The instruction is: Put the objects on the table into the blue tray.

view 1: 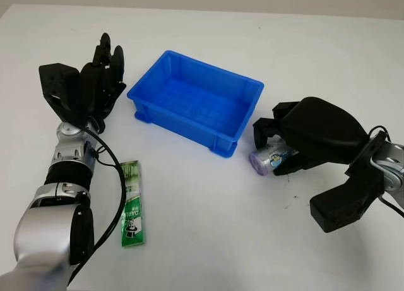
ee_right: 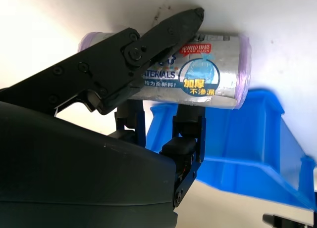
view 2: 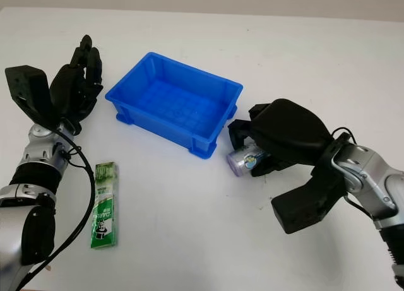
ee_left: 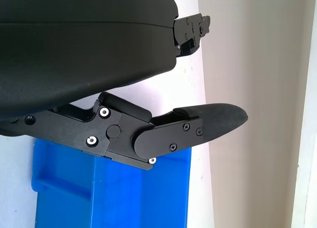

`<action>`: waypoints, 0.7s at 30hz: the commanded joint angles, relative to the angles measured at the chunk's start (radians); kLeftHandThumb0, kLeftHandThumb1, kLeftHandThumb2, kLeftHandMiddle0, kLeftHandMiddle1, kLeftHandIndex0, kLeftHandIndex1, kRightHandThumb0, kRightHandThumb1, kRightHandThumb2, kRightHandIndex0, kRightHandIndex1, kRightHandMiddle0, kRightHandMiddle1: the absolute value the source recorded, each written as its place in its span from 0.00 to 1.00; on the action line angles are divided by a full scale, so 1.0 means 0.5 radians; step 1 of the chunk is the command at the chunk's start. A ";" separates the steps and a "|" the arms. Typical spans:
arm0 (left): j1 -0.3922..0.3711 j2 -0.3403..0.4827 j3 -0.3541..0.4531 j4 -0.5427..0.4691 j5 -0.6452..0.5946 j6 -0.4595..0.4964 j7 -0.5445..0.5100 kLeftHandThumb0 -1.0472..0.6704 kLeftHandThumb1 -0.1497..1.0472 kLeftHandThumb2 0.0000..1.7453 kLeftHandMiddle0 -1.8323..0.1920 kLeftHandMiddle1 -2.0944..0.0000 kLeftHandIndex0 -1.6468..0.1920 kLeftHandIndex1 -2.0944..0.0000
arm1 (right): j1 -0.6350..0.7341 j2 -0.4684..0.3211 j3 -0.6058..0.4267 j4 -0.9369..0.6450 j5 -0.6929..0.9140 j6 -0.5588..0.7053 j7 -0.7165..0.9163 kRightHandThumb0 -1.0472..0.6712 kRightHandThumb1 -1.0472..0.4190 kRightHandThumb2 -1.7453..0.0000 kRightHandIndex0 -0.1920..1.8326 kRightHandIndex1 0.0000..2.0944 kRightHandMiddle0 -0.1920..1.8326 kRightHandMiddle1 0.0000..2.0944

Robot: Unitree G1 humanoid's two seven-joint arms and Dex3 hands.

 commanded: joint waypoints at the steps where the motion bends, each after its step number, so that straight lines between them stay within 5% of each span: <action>1: -0.034 0.012 -0.006 -0.005 0.013 -0.014 0.001 0.19 1.00 0.36 1.00 1.00 1.00 1.00 | -0.024 0.050 -0.046 -0.014 0.155 0.020 0.045 0.32 0.04 0.96 0.59 1.00 0.50 1.00; 15: -0.035 0.016 -0.017 0.009 0.014 -0.011 0.014 0.18 1.00 0.37 1.00 1.00 1.00 1.00 | -0.230 0.225 -0.184 -0.523 1.274 0.903 0.960 0.39 0.02 0.97 0.66 1.00 0.58 1.00; 21: -0.031 0.007 -0.022 0.009 0.011 -0.031 -0.019 0.19 1.00 0.38 1.00 1.00 1.00 1.00 | -0.538 0.352 -0.332 -0.534 1.677 1.300 1.010 0.39 0.00 0.95 0.70 1.00 0.62 1.00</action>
